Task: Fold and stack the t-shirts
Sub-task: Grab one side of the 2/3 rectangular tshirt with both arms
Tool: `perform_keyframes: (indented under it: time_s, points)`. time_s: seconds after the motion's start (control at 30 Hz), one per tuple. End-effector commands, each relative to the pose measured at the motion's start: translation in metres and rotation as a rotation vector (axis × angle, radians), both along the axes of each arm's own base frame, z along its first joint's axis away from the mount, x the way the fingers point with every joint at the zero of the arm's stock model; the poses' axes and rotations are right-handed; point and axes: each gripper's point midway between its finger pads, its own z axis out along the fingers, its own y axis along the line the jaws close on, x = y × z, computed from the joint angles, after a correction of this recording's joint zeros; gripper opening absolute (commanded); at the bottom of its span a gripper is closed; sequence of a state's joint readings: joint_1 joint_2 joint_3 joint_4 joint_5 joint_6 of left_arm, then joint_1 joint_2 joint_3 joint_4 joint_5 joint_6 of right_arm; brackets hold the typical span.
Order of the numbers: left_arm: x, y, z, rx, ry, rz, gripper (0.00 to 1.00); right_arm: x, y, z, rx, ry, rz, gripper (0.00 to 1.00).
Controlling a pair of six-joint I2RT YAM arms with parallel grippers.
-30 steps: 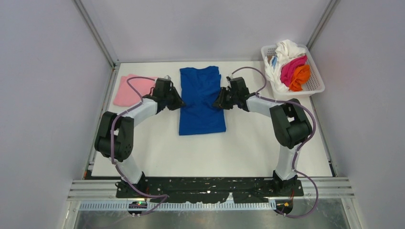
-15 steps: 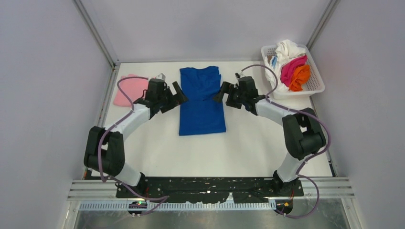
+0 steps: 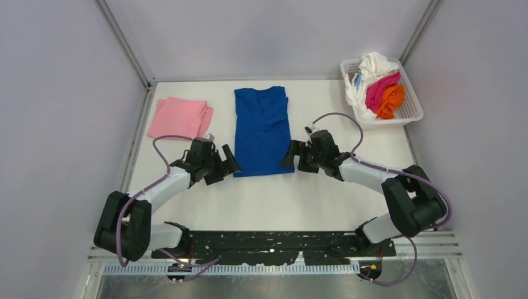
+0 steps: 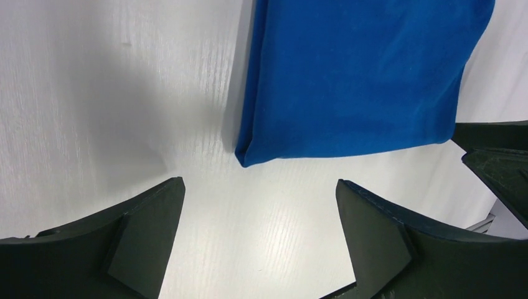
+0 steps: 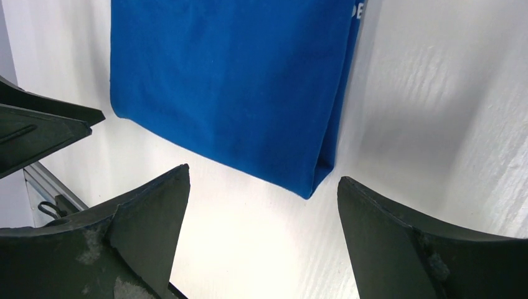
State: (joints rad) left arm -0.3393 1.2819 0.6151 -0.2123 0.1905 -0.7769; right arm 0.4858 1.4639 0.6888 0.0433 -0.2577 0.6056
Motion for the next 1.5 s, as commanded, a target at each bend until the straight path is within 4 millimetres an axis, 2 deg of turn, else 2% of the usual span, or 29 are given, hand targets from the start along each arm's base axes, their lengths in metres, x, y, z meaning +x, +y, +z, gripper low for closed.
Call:
perform_keyframes:
  time_s: [0.0,0.13,0.2,0.3,0.53,0.7,0.77,0.83,0.87,0.93,1.13,1.2,1.23,1.3,1.47]
  points:
    - [-0.001,-0.011,-0.001,-0.050,0.008,-0.011,0.88,0.007,0.007,0.007,0.011,-0.038,-0.027,0.96]
    - [-0.002,-0.011,-0.014,-0.034,0.047,-0.002,0.65,0.005,0.007,-0.004,-0.010,-0.012,-0.040,0.99]
    - [-0.001,-0.011,-0.020,-0.030,0.062,0.001,0.55,0.003,0.008,-0.008,-0.013,-0.002,-0.038,0.95]
    - [-0.001,-0.010,-0.029,-0.015,0.087,0.009,0.45,0.000,0.009,-0.015,-0.021,0.012,-0.035,0.88]
    - [0.006,-0.013,-0.040,-0.008,0.120,0.009,0.32,0.001,0.013,-0.027,-0.027,0.038,-0.029,0.75]
    - [0.011,-0.016,-0.045,0.001,0.134,0.004,0.22,0.003,0.014,-0.040,-0.047,0.060,-0.038,0.71]
    - [0.012,-0.016,-0.047,0.007,0.143,0.002,0.14,0.005,0.015,-0.044,-0.051,0.066,-0.039,0.68]
    - [0.014,-0.016,-0.050,0.018,0.154,0.003,0.00,0.005,0.016,-0.046,-0.050,0.077,-0.029,0.60]
    - [0.014,-0.015,-0.051,0.021,0.156,0.002,0.00,0.004,0.018,-0.046,-0.049,0.081,-0.023,0.55]
    - [0.012,-0.015,-0.052,0.022,0.153,-0.003,0.00,0.000,0.018,-0.047,-0.048,0.089,-0.010,0.51]
    - [-0.011,-0.006,-0.056,0.042,0.144,0.005,0.00,-0.023,0.005,-0.054,-0.080,0.118,-0.006,0.49]
    - [-0.022,-0.005,-0.059,0.049,0.139,-0.002,0.00,-0.030,0.002,-0.057,-0.083,0.122,0.000,0.46]
    - [-0.027,-0.005,-0.061,0.049,0.140,-0.007,0.00,-0.034,0.001,-0.059,-0.085,0.123,0.007,0.35]
    - [-0.037,-0.007,-0.063,0.048,0.136,-0.022,0.00,-0.039,0.001,-0.063,-0.088,0.130,0.020,0.24]
    - [-0.054,-0.004,-0.067,0.056,0.133,-0.027,0.00,-0.057,0.008,-0.064,-0.073,0.140,0.068,0.08]
